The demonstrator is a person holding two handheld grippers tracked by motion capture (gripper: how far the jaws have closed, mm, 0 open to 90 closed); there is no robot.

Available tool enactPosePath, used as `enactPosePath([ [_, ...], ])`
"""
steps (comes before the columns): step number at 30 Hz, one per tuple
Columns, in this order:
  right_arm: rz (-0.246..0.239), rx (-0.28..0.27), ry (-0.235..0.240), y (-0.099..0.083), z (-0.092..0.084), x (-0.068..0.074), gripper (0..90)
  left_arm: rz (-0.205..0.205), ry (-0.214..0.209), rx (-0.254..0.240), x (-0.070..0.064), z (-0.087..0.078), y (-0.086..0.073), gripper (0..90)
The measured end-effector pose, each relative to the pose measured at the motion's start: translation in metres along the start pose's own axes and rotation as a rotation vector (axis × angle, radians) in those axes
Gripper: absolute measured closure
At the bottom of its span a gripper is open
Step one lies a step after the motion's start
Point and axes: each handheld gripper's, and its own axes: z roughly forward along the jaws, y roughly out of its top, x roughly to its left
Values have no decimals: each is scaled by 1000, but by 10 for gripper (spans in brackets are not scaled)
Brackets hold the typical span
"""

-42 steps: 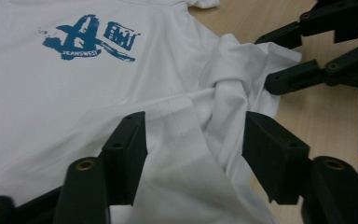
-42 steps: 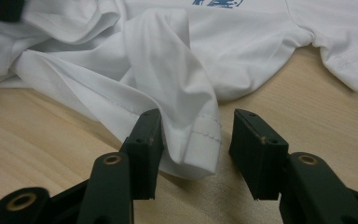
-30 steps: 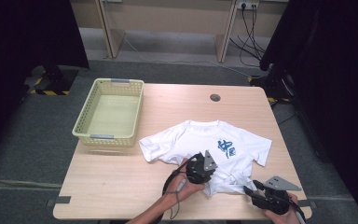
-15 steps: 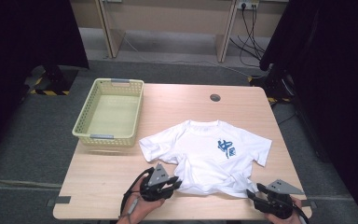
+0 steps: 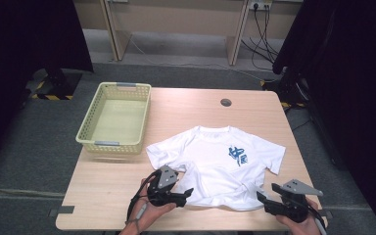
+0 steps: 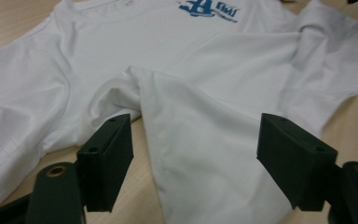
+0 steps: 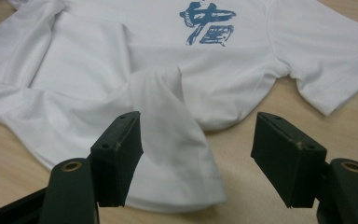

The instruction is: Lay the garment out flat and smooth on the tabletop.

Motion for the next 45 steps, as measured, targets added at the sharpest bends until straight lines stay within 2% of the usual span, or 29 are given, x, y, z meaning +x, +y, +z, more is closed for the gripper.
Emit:
enactPosePath([
  [2,7,17,-14,3,8,-3,333,24,30,33,1,7,-2,235],
  [5,-16,69,-68,-2,20,-5,333,37,41,94,4,11,-11,213],
  [6,-22,84,-78,-6,22,-6,333,32,39,108,5,11,-15,204],
  [7,-20,97,-86,-11,22,-7,329,9,29,103,7,10,-19,193],
  [9,12,74,-79,-20,17,-10,330,-6,37,100,9,5,-23,178],
  [12,18,77,-104,-31,3,-11,328,-10,47,103,9,-3,-30,172],
  [14,31,78,-100,-39,-5,-11,327,-6,38,98,7,-9,-35,161],
  [19,18,105,-98,-49,-23,-4,316,1,24,103,-1,-24,-46,151],
  [22,8,76,-86,-43,-30,1,316,22,12,116,-6,-28,-47,156],
  [25,-15,41,-79,-26,-27,4,316,36,16,98,-5,-24,-39,163],
  [28,-40,37,-64,-5,-8,9,316,33,32,67,-1,-17,-26,162],
  [31,-54,48,-51,4,5,13,316,31,41,64,3,-7,-16,162],
  [32,-79,60,-40,15,22,18,316,35,60,72,7,2,-11,161],
  [33,-95,62,-50,19,29,19,316,39,70,77,9,6,-10,161],
  [35,-100,71,-68,23,40,19,317,63,121,106,16,14,-9,161],
  [36,-97,81,-62,23,45,18,320,60,127,113,18,16,-11,159],
  [37,-94,96,-61,22,48,17,323,39,110,113,20,15,-12,145],
  [40,-99,112,-102,13,47,12,324,40,100,105,20,9,-17,150],
  [42,-70,106,-118,6,39,4,326,32,89,99,20,5,-22,150],
  [45,-42,107,-199,-7,20,-11,327,28,80,85,18,-3,-30,149],
])
